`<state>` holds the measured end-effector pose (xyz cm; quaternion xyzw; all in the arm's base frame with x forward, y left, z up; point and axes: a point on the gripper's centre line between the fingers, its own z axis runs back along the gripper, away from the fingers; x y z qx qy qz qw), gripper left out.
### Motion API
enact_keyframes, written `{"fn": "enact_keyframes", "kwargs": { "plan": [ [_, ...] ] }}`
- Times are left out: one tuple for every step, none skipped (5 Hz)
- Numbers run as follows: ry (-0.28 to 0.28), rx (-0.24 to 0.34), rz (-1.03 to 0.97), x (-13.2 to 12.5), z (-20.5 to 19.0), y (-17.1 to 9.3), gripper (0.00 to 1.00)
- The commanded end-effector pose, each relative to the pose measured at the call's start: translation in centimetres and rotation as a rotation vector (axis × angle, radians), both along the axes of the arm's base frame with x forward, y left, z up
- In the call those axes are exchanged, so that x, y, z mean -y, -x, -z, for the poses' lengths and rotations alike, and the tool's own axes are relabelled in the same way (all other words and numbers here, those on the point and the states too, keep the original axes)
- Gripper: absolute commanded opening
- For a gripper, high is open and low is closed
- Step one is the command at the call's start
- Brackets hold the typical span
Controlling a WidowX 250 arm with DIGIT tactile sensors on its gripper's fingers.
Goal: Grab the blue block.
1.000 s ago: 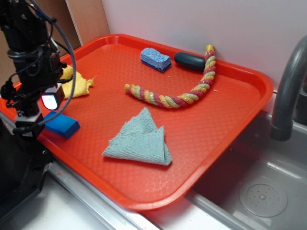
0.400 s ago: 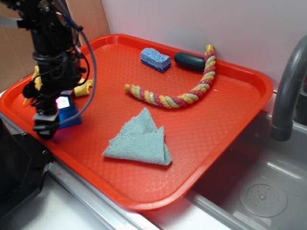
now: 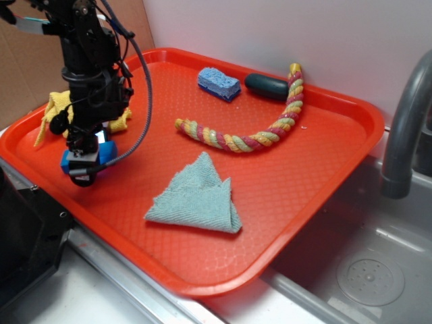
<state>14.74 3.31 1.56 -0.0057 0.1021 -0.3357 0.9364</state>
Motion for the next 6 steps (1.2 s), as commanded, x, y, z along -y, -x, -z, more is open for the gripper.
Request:
{"fn": "enact_keyframes", "kwargs": {
  "plan": [
    [-0.023, -0.01, -0.026, -0.3, -0.8, 2.4, 0.0],
    [-0.031, 0.021, -0.077, -0.7, -3.0, 3.0, 0.0],
    [-0.012, 0.145, -0.192, -1.6, -7.9, 2.5, 0.0],
    [0.013, 0.209, -0.313, -2.5, -12.5, 1.0, 0.0],
    [-0.03, 0.2, -0.426, -2.5, -16.0, -2.1, 0.0],
    [-0.07, 0.202, -0.563, -1.9, -17.8, -4.1, 0.0]
  ]
}}
